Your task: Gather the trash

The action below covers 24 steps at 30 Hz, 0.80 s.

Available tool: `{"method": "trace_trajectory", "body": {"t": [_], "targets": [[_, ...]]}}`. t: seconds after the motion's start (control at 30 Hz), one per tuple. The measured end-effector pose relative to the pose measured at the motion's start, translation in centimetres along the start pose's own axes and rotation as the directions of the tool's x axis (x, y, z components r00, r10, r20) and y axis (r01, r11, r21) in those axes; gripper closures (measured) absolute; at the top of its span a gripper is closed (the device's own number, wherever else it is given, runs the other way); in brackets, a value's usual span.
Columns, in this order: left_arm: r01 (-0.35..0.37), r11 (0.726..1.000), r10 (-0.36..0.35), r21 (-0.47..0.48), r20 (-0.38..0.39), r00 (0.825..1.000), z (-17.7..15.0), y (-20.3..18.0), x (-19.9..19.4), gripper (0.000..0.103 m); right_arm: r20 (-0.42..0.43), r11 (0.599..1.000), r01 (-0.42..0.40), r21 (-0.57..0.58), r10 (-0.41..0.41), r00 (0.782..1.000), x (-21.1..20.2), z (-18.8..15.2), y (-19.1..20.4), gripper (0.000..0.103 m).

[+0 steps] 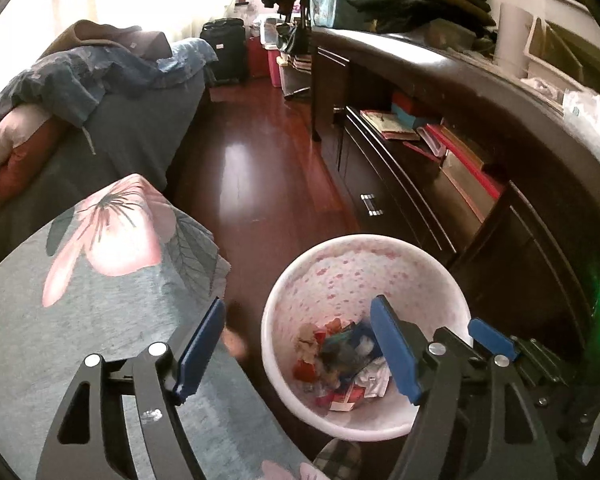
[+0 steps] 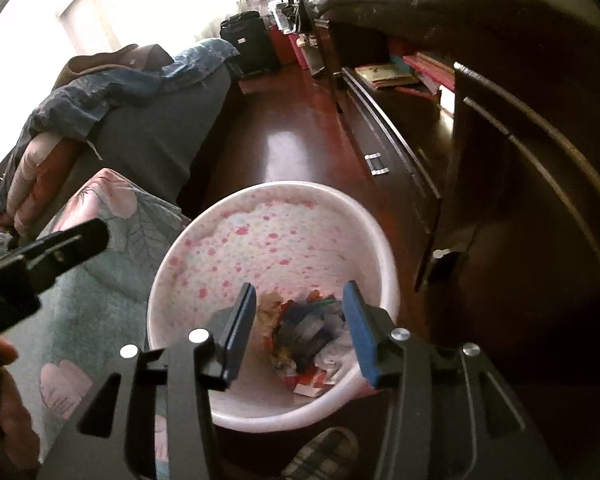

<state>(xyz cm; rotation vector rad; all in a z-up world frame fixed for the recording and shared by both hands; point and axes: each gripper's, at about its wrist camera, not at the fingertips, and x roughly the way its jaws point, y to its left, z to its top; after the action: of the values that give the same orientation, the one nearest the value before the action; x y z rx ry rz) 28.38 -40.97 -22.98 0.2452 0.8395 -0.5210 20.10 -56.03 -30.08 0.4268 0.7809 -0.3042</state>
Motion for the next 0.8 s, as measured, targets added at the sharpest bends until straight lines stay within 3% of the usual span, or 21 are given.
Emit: {"method": "trace_trajectory", "body": {"t": [0.17, 0.23, 0.4, 0.63, 0.8], "targets": [[0.001, 0.999, 0.002, -0.042, 0.059, 0.998, -0.6, 1.7, -4.4, 0.021, 0.062, 0.998, 0.029, -0.056, -0.025, 0.998, -3.9, 0.1, 2.7, 0.036], [-0.019, 0.998, 0.025, -0.06, 0.093, 0.995, -1.2, 2.7, -6.9, 0.018, 0.102, 0.995, 0.053, -0.09, -0.044, 0.994, -6.0, -0.1, 4.5, 0.019], [-0.085, 0.99, 0.102, -0.109, 0.159, 0.982, -2.5, 5.4, -12.5, 0.009, 0.163, 0.985, 0.045, -0.165, -0.018, 0.986, -10.9, -1.3, 9.4, 0.004], [-0.193, 0.953, 0.248, -0.236, 0.232, 0.941, -6.4, 11.4, -21.1, 0.004, 0.173, 0.96, -0.019, -0.279, 0.07, 0.983, -15.9, -4.3, 16.7, 0.004], [-0.222, 0.911, 0.312, -0.348, 0.228, 0.922, -9.9, 15.9, -26.2, 0.004, 0.164, 0.937, -0.079, -0.341, 0.142, 0.976, -19.3, -6.7, 21.4, 0.004]]}}
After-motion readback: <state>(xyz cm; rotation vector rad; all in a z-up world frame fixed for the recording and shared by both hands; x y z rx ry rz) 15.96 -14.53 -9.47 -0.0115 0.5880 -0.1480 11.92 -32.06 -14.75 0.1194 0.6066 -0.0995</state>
